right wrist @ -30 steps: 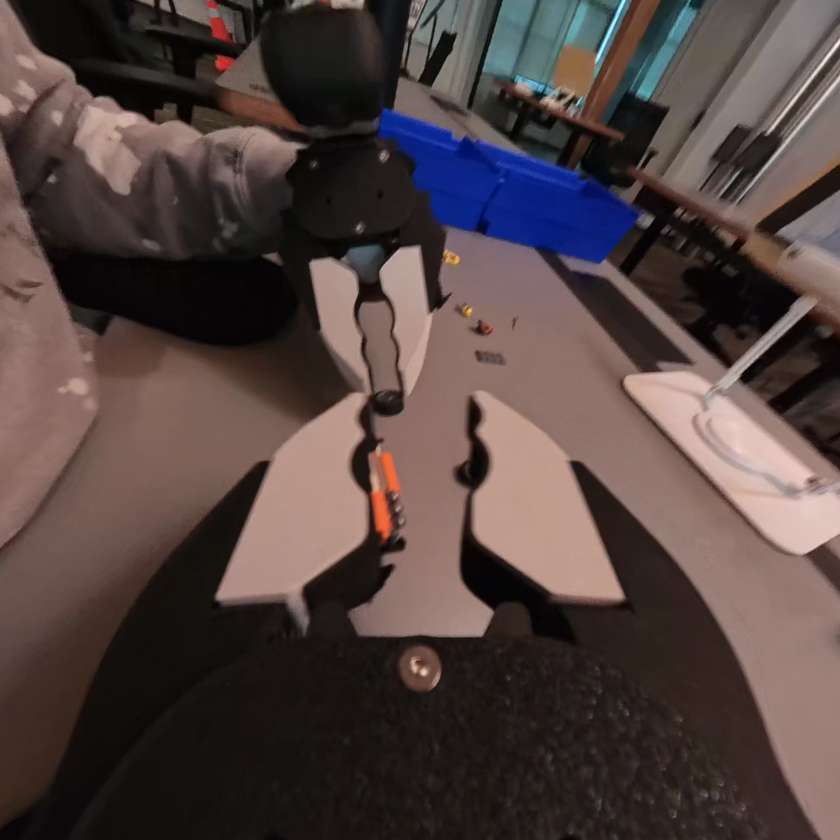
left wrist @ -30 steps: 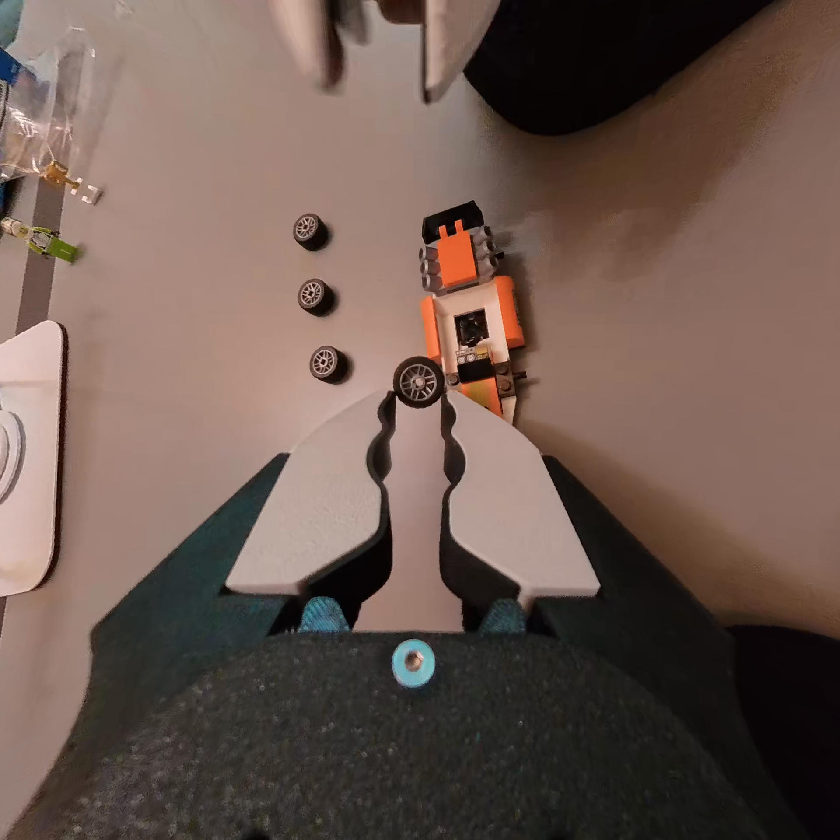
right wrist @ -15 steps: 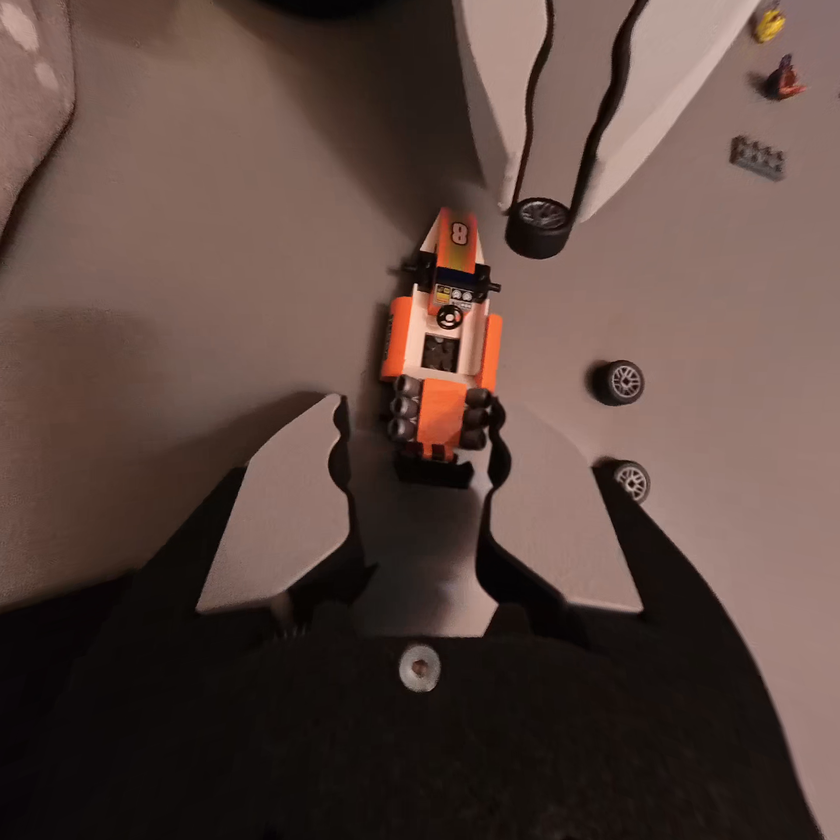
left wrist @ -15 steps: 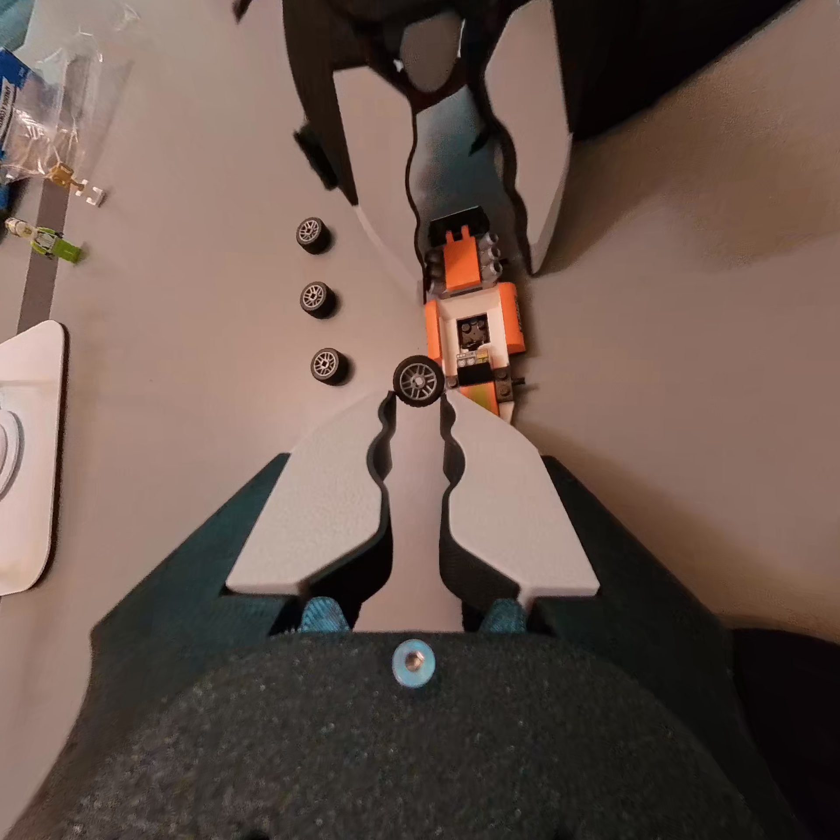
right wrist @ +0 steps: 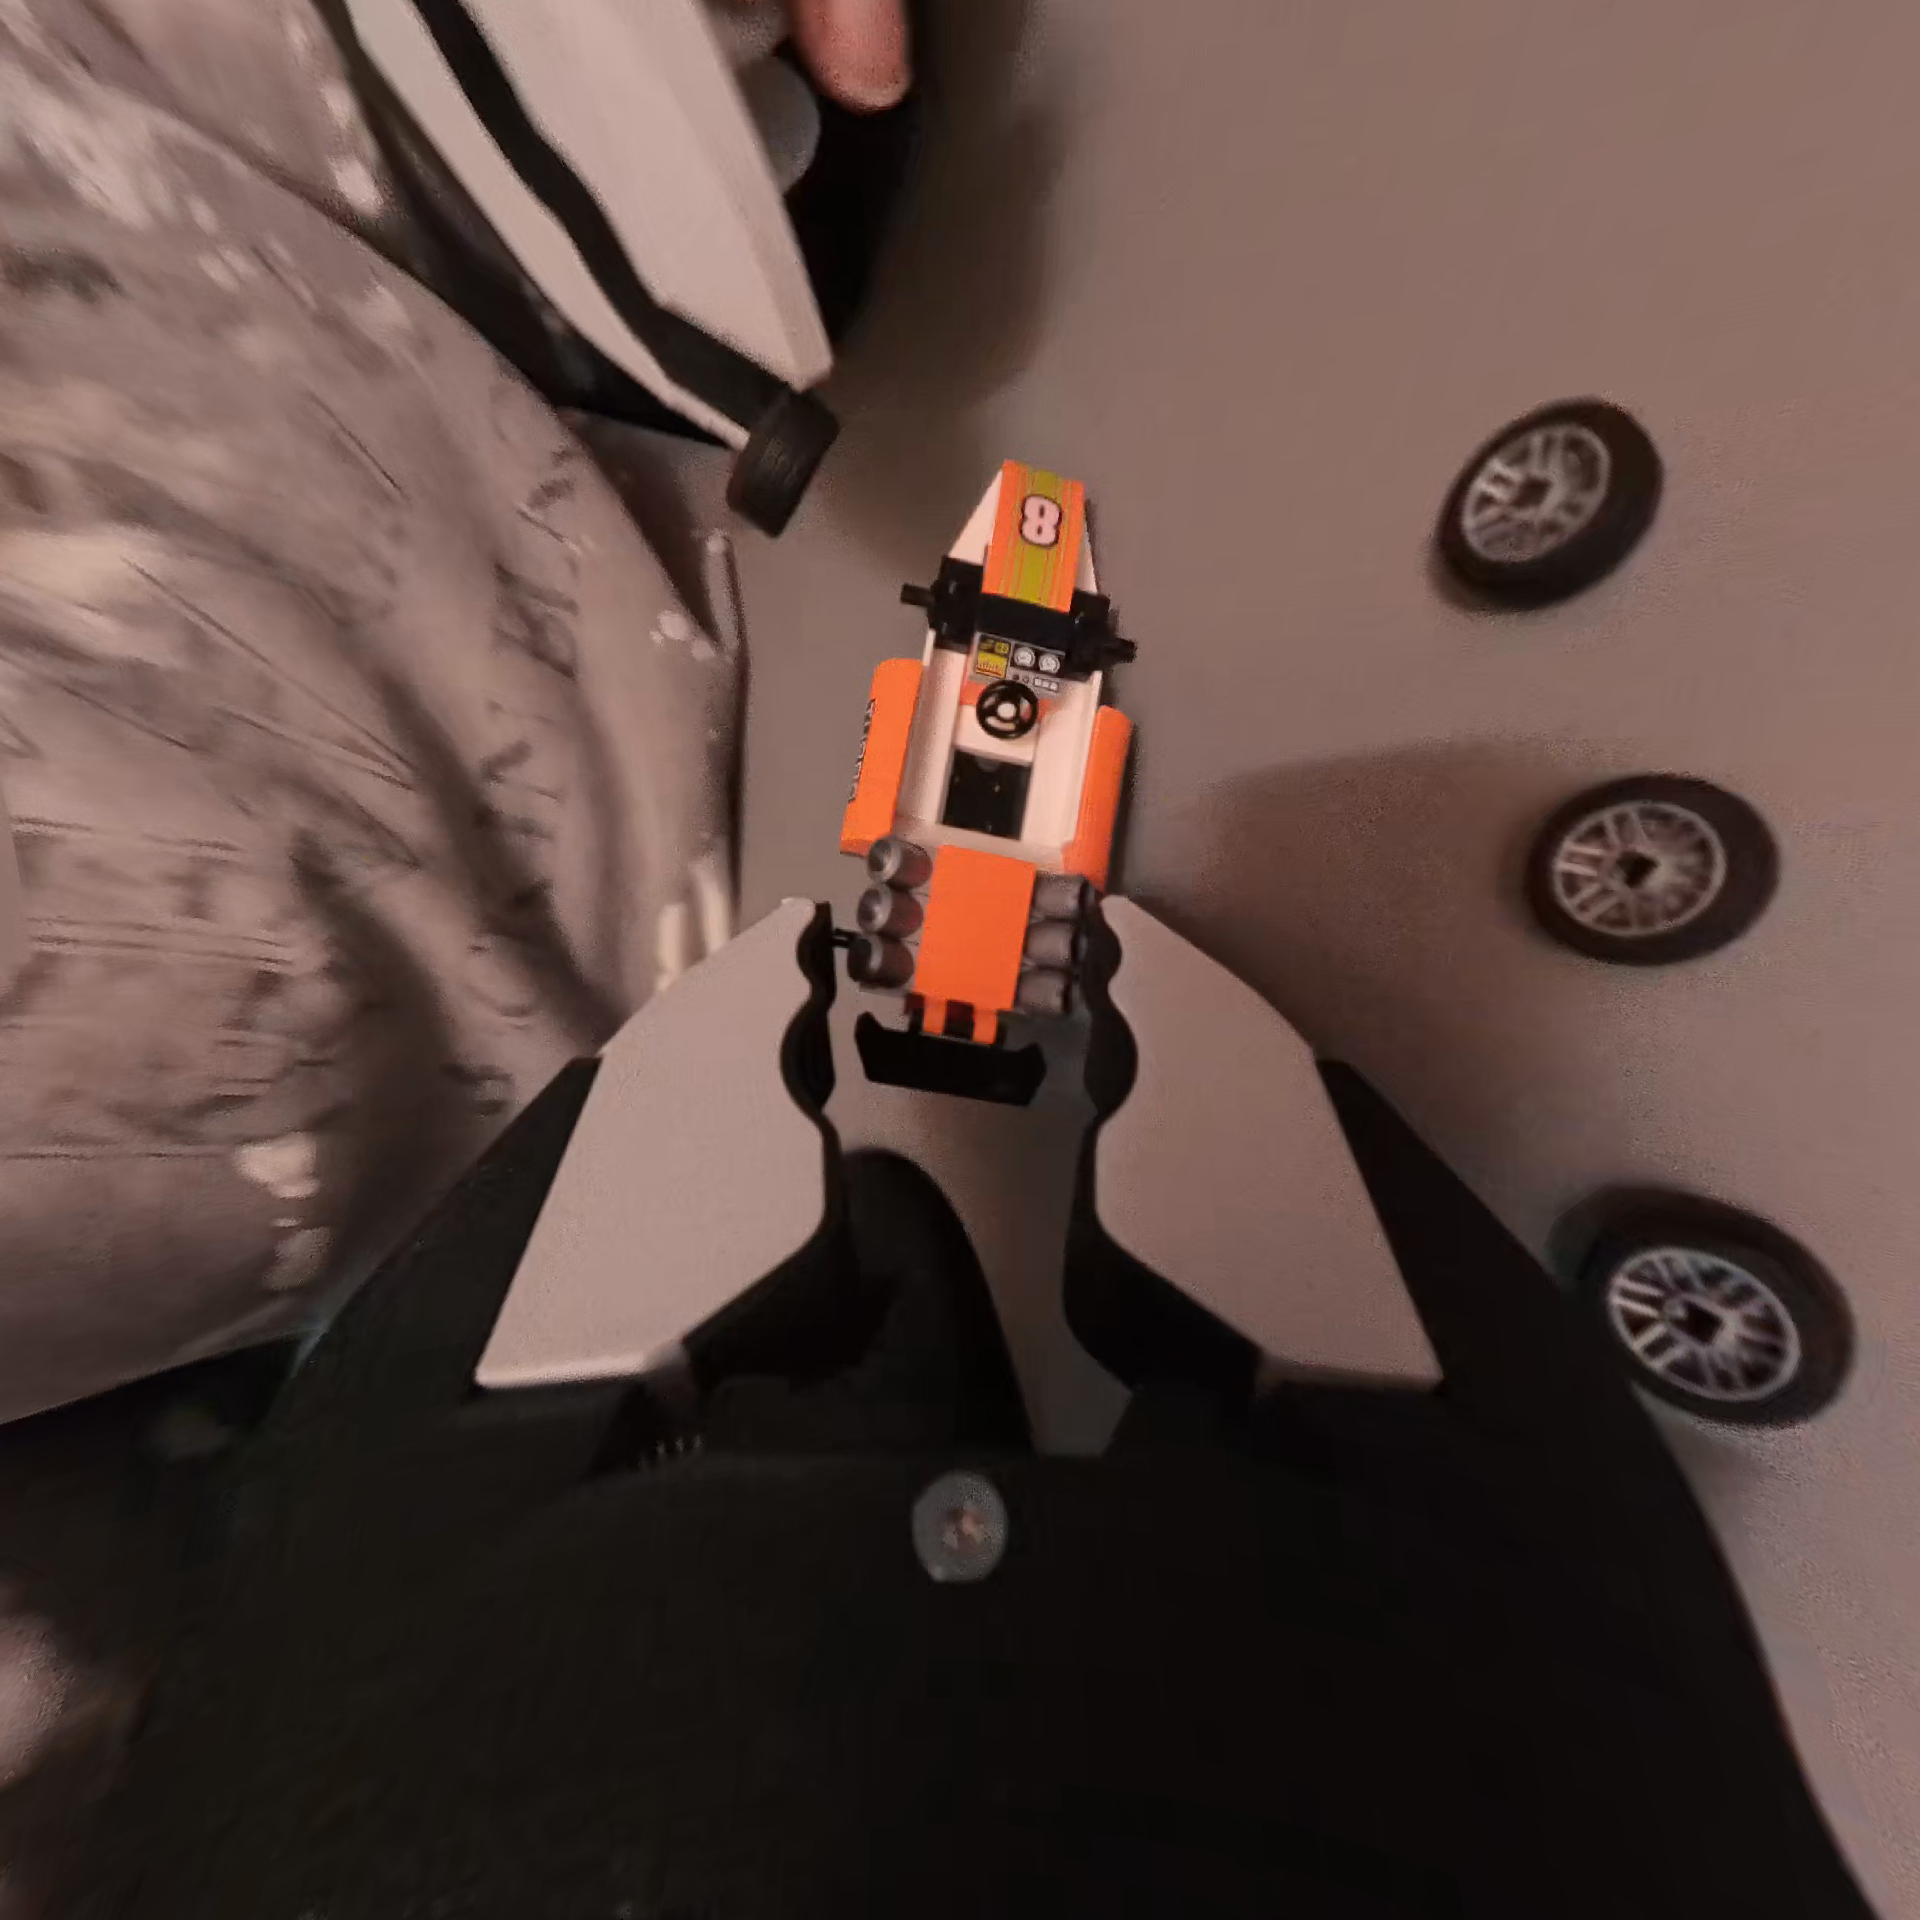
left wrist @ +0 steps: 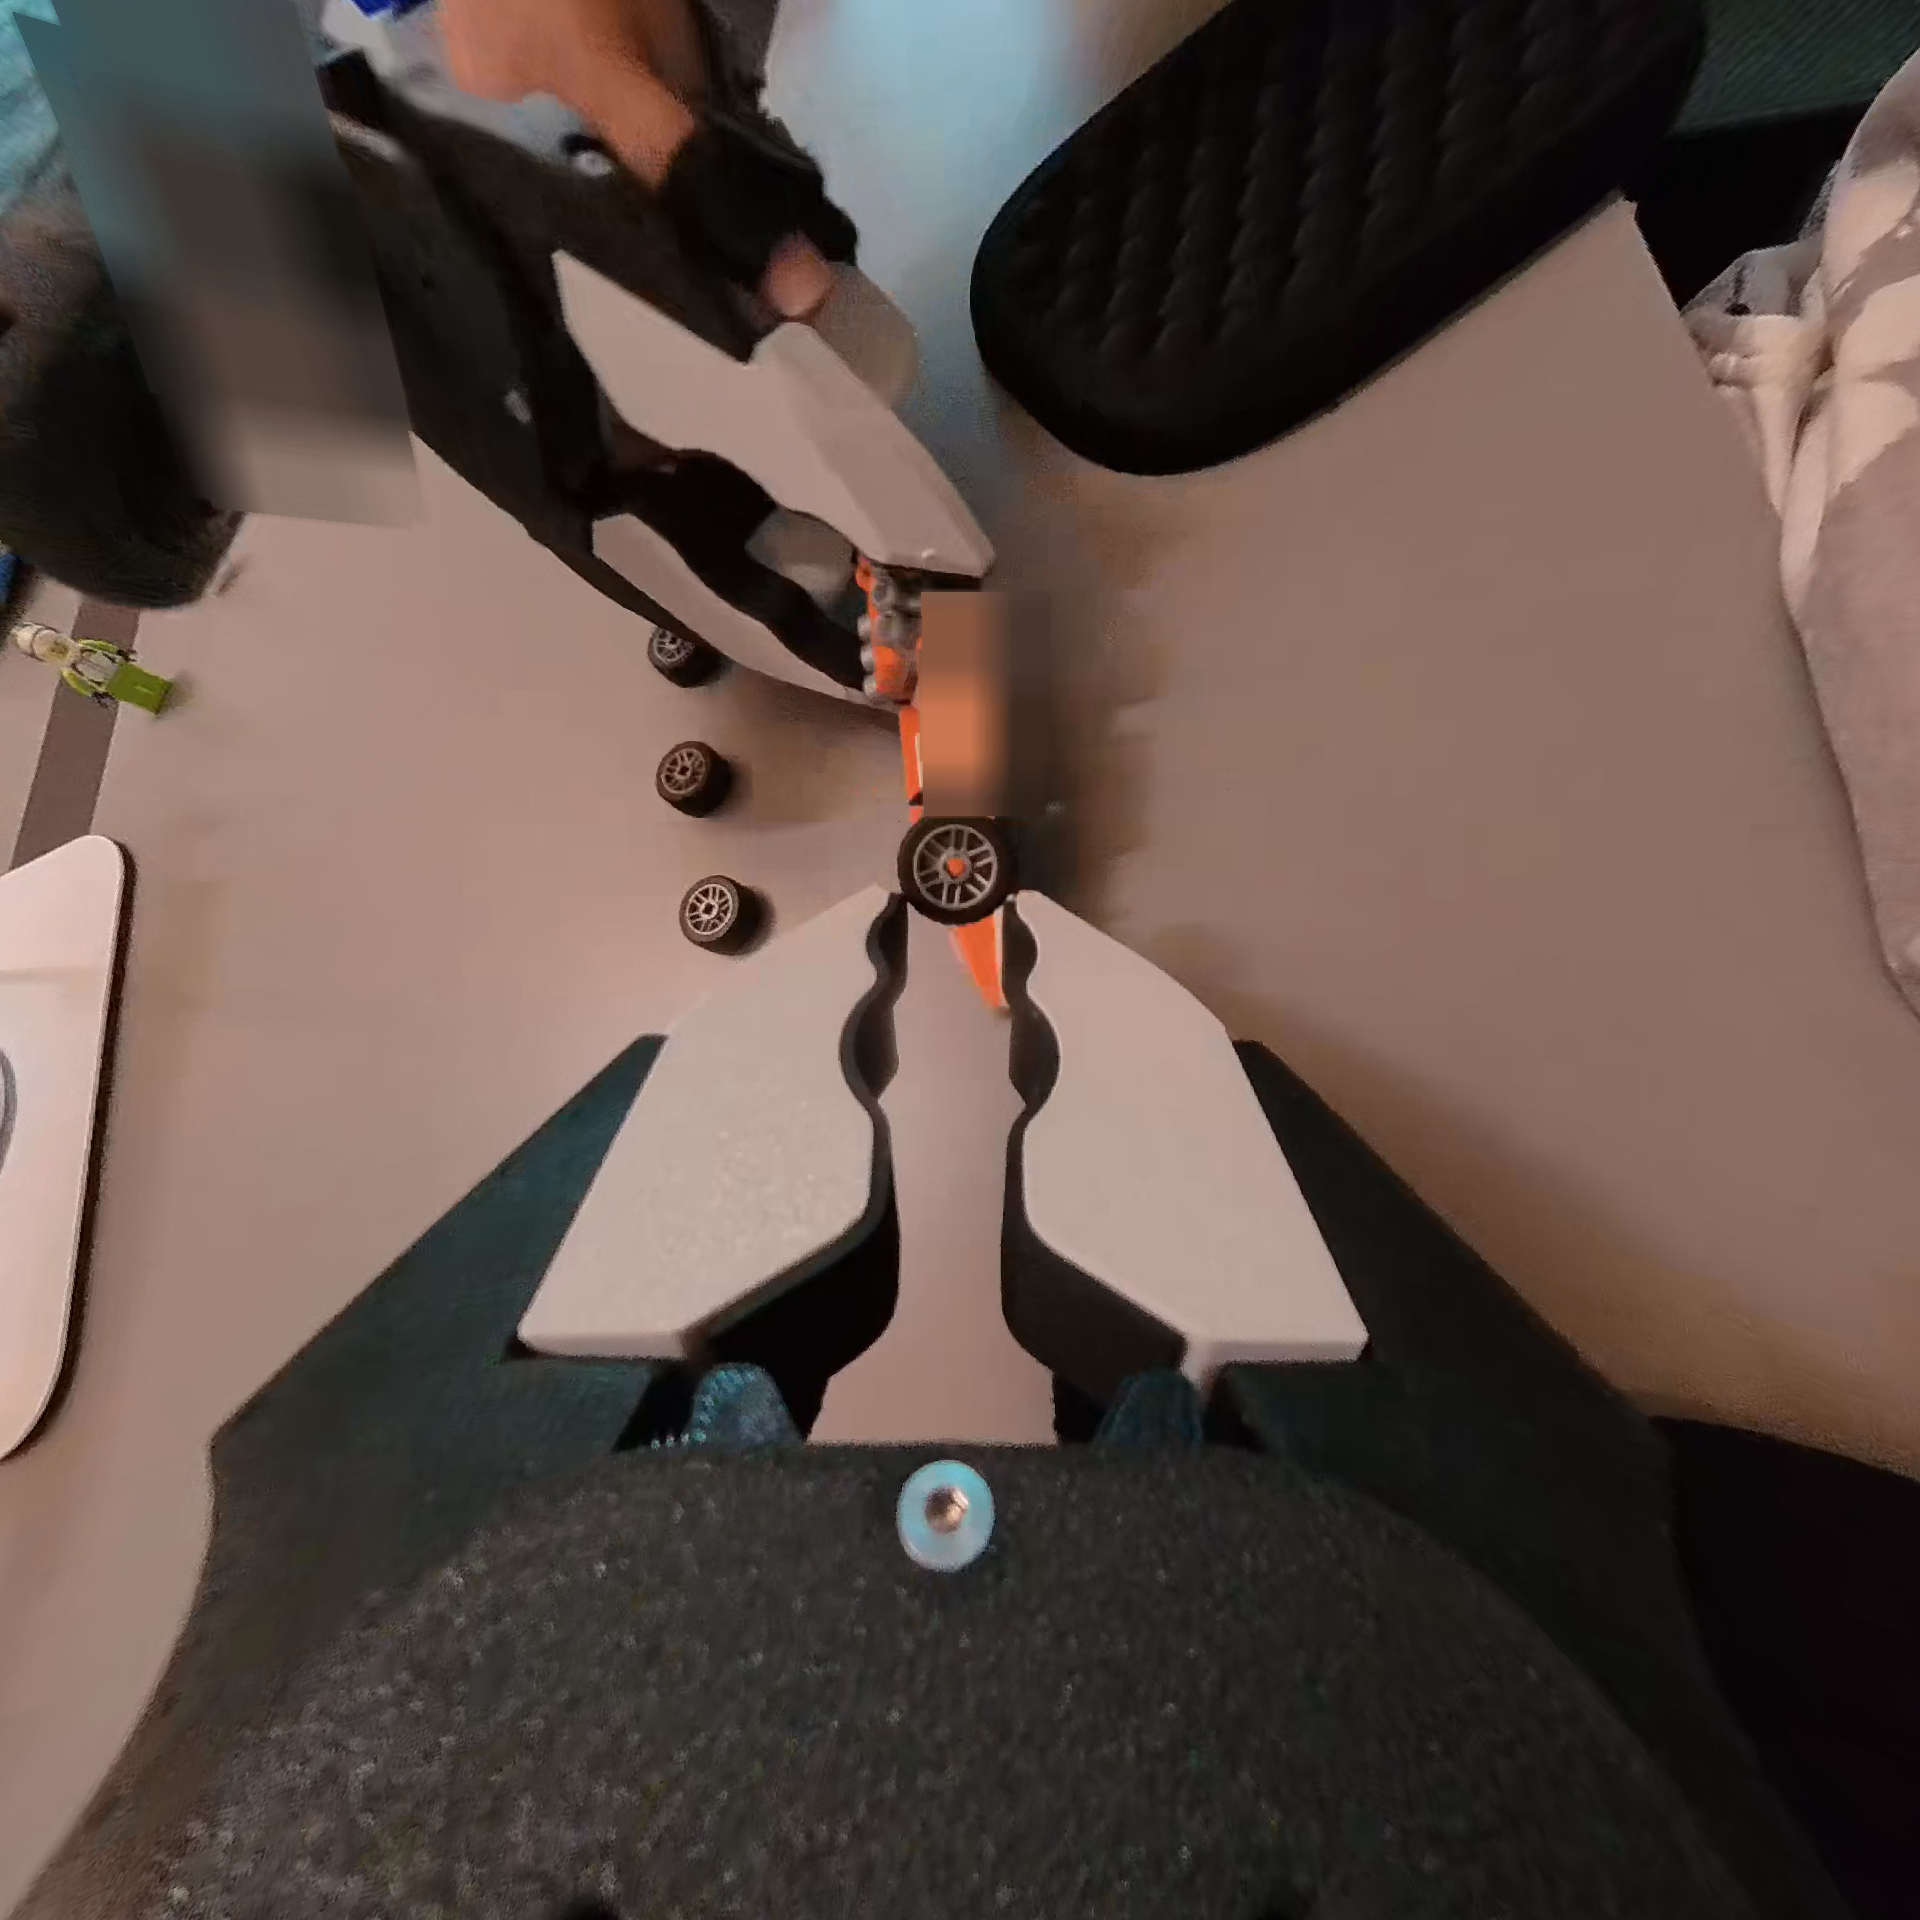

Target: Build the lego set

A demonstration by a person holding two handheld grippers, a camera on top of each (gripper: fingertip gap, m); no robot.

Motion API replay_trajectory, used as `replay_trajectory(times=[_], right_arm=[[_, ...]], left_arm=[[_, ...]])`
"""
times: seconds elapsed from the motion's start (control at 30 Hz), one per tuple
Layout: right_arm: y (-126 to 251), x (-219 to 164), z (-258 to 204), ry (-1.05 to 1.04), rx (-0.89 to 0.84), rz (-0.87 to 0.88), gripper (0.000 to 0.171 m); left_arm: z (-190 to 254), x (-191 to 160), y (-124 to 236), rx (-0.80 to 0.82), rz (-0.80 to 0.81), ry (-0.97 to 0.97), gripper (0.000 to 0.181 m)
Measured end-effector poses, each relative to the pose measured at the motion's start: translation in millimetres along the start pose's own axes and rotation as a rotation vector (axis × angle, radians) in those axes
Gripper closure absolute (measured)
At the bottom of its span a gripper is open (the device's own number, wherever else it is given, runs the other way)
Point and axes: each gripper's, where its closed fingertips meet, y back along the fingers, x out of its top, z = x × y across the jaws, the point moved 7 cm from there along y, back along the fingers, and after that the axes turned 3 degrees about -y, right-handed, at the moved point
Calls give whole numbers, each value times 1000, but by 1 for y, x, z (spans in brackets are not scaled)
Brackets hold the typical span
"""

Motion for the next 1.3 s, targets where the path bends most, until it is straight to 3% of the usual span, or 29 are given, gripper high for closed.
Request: replay_trajectory(times=[0.1, 0.3, 0.37, 0.87, 1.0, 1.17, 1.3], right_arm=[[1, 3, 7, -111, 94, 20, 125], [-2, 3, 10, -146, 123, 19, 125], [-2, 3, 10, -160, 129, 10, 125], [2, 4, 14, -192, 143, 10, 125], [4, 2, 14, -178, 151, -5, 125], [5, 3, 14, -143, 150, 1, 125], [21, 7, 7, 34, 50, 145, 125]], left_arm=[[1, 0, -6, 4, -24, -7, 164], [-1, -4, -14, 5, -75, -6, 167], [-2, -3, -14, 8, -64, -8, 177], [-5, -16, -21, 36, -110, 9, 168], [-9, -23, -26, 30, -115, 46, 161], [-8, -26, -35, -19, -85, 68, 170], [-15, -29, -30, -18, -57, 133, 170]])
